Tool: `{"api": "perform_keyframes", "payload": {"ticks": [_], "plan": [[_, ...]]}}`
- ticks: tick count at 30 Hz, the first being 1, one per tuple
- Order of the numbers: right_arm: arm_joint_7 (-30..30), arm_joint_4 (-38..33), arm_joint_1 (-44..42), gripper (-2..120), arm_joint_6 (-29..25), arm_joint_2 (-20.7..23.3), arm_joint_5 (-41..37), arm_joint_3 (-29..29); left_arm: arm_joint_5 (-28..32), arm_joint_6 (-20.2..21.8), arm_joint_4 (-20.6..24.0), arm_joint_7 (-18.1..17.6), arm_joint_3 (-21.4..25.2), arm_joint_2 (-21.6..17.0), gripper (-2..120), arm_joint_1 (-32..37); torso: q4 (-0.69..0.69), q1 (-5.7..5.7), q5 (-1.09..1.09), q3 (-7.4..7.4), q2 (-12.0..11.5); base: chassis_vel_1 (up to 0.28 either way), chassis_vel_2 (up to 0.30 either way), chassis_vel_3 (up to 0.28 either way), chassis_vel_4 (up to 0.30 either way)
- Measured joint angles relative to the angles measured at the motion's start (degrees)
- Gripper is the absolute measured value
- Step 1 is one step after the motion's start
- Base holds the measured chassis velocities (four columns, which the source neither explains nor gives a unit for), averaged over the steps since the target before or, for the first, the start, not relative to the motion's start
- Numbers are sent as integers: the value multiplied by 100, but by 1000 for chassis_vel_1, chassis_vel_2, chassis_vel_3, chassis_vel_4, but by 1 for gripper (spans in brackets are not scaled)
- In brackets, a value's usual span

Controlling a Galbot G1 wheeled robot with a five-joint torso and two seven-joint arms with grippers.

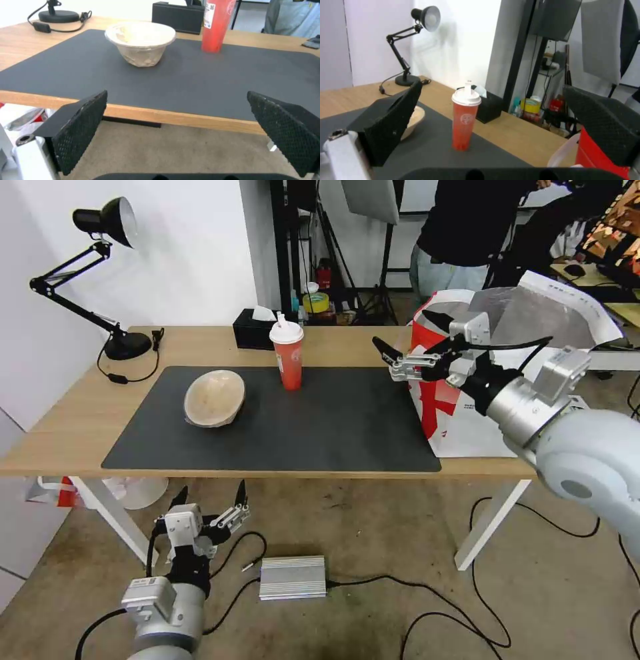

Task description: Pick up the trash from the table and place it into the takeout bag.

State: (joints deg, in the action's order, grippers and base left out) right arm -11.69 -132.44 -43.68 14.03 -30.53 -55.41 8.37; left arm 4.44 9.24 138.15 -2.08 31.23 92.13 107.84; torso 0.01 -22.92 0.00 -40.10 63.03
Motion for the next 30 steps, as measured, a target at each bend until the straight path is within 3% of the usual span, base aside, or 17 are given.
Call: {"api": "perform_keyframes", "payload": {"ticks": [14,30], "plan": [[-248,-394,-960,100,-376,-67,541,125,1,-2,42,6,6,0,99,22,0,0,0,0,0,0,0,0,0],[-476,-586,-1484,100,-655,-208,881,169,3,0,18,7,18,0,99,-21,0,0,0,0,0,0,0,0,0]]}}
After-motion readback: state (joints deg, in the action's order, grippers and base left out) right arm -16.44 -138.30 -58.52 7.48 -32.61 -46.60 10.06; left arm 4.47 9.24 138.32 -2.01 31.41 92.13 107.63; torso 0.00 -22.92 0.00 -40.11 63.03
